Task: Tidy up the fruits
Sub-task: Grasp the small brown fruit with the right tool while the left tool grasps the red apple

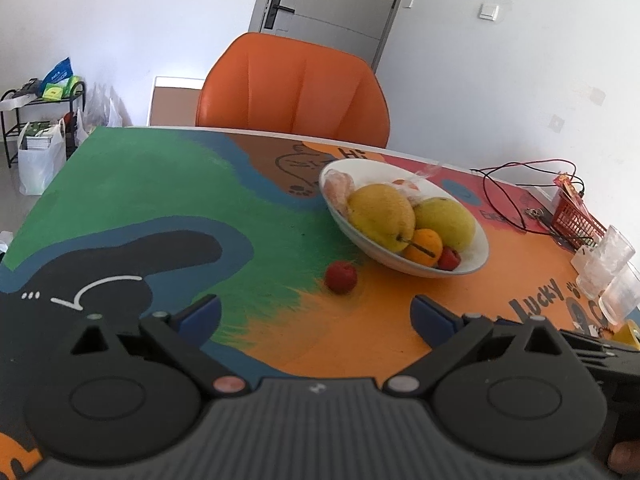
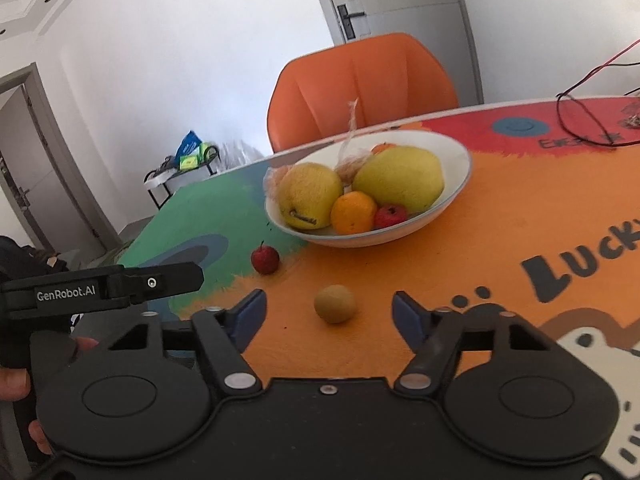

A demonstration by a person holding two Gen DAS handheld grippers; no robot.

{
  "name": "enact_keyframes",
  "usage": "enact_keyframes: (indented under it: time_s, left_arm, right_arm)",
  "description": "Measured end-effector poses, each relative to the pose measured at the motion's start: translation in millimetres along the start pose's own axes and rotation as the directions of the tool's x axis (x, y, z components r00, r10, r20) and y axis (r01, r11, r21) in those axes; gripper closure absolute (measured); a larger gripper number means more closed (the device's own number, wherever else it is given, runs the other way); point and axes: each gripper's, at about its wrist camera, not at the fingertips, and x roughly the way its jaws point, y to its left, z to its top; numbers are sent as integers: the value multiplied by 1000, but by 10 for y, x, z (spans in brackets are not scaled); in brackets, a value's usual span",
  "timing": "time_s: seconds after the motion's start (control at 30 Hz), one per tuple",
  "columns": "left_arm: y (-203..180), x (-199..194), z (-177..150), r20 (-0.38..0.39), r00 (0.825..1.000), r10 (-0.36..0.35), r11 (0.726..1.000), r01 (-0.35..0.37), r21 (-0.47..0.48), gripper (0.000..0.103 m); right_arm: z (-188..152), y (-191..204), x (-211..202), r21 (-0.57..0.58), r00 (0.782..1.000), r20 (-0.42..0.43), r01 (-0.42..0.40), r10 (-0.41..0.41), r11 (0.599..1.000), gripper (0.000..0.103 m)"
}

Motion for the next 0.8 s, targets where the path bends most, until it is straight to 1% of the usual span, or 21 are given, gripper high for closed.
enact_keyframes:
  time_s: [0.03,0.1,0.2,0.27,0.33,0.4,0.5,0.57,0.63,0.7,0.77,0.8]
  left_arm:
    - [8,18,4,-2,1000,2,1000,-2,-1,2]
    - [18,58,15,-6,1000,5,1000,-5,1,2]
    - [1,112,33,-8,1000,9,1000,-9,9,3]
    - [-22,157,48,-10,1000,15,1000,-15,19,4]
    - [-39,212,66,-18,1000,12,1000,-12,19,6]
    - [-62,263,87,-22,1000,14,1000,-14,25,7]
    - [-98,339,120,-30,999,20,999,-19,39,11]
    - [-126,391,140,-34,999,26,998,-24,50,17]
    - [-153,433,146,-34,999,36,998,-34,58,20]
    - [-176,481,152,-39,999,38,998,-36,58,26]
    - [-219,521,149,-42,998,46,997,-43,68,35]
    - [-238,538,147,-42,998,51,996,-48,75,37]
  right_arm:
    - [5,3,41,0,1000,-9,0,0,1000,45]
    - [7,2,101,3,1000,-20,-4,4,1000,49]
    - [17,-6,168,6,1000,-28,-6,6,1000,52]
    - [22,-18,210,7,999,-34,-4,4,1000,56]
    - [23,-42,260,13,999,-48,-4,5,1000,68]
    - [23,-62,300,19,998,-57,-4,5,1000,75]
    - [24,-108,283,32,999,-46,-8,10,999,77]
    - [21,-136,252,41,999,-36,-9,11,999,77]
    - [21,-171,219,50,1000,-27,-9,10,999,77]
    - [19,-209,189,57,1000,-23,-8,10,998,77]
    - [18,-243,158,61,1000,-18,-8,9,998,77]
    - [22,-261,148,64,1000,-15,-7,8,998,77]
